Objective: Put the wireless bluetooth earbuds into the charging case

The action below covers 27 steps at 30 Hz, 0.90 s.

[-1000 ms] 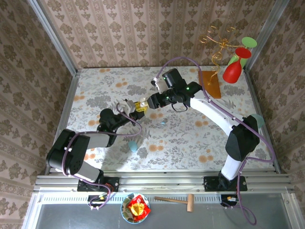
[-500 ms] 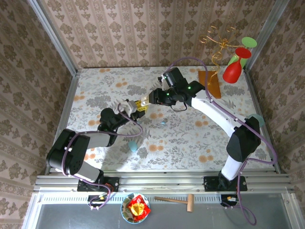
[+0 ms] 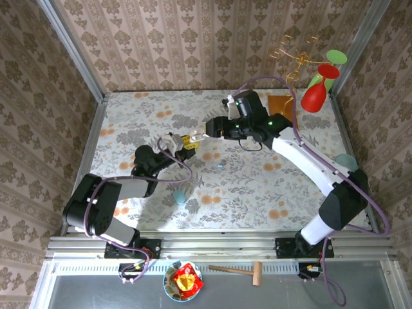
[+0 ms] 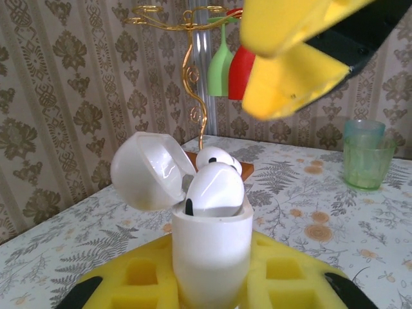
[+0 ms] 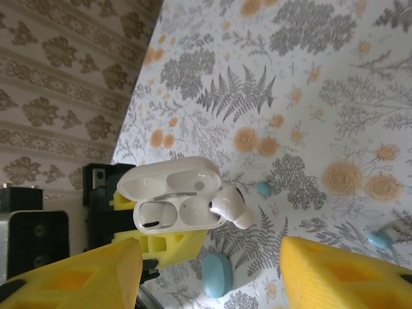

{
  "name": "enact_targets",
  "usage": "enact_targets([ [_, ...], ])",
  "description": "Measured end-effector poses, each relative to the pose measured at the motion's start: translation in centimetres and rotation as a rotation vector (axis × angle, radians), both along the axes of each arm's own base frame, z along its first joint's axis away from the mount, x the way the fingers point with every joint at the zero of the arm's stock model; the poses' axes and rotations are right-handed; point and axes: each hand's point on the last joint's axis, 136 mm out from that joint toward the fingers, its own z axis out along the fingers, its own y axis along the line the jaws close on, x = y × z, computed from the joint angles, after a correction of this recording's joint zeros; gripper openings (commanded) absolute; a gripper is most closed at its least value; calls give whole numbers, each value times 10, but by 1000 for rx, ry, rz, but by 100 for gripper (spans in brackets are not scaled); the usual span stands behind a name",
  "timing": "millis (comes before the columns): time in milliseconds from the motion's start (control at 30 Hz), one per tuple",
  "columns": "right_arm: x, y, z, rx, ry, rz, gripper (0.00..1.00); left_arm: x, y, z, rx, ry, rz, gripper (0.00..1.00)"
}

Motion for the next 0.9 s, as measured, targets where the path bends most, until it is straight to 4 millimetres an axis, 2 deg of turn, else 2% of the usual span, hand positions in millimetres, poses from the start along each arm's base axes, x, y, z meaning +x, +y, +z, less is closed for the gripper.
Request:
enact_targets([
  [133,16,-22,2,13,7,-72,40,-6,-5,5,-11,7,-56,0],
  [300,30,-38,-17,-13,50,-110,40,-10,-6,7,-23,26,-84,0],
  [533,23,-22,-42,-14,123,-15,40,-8,-5,11,-37,34,-78,0],
  [900,6,-4,-44,10,142,74,40,-2,-4,16,-55,44,-55,0],
])
